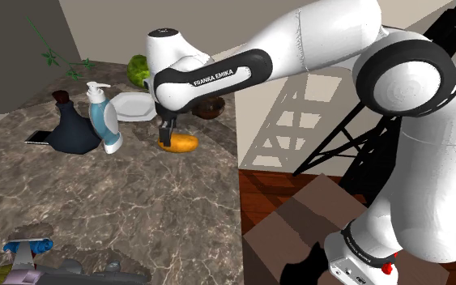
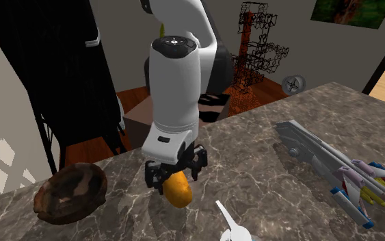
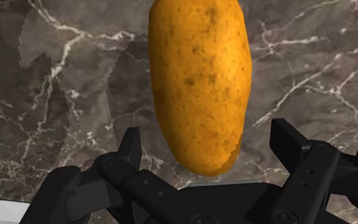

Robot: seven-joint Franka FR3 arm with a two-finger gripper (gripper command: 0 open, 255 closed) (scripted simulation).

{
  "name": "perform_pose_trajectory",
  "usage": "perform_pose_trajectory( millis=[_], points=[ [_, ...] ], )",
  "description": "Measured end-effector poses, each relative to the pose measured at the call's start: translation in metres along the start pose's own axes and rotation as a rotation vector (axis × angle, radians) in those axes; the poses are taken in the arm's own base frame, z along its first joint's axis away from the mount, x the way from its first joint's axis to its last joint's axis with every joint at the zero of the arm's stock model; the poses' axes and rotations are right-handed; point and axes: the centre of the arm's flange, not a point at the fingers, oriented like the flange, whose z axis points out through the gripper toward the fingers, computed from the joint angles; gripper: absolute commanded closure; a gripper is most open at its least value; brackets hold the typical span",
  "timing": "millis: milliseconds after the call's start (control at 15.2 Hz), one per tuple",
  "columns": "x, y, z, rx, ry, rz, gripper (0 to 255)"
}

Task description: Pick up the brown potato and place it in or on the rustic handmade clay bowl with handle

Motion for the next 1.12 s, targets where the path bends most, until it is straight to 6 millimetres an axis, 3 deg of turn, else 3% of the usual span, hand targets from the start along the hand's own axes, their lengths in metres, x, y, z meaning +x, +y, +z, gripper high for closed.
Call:
perform_pose_trajectory(
  millis=[330, 792, 858, 1122],
  points=[
    [0.002, 0.000, 0.026, 0.000, 0.000, -0.003, 0],
    [0.002, 0.000, 0.030, 0.000, 0.001, -0.003, 0],
    [0.002, 0.000, 0.030, 0.000, 0.001, -0.003, 255],
    [0.002, 0.000, 0.029, -0.001, 0.001, -0.004, 255]
  ],
)
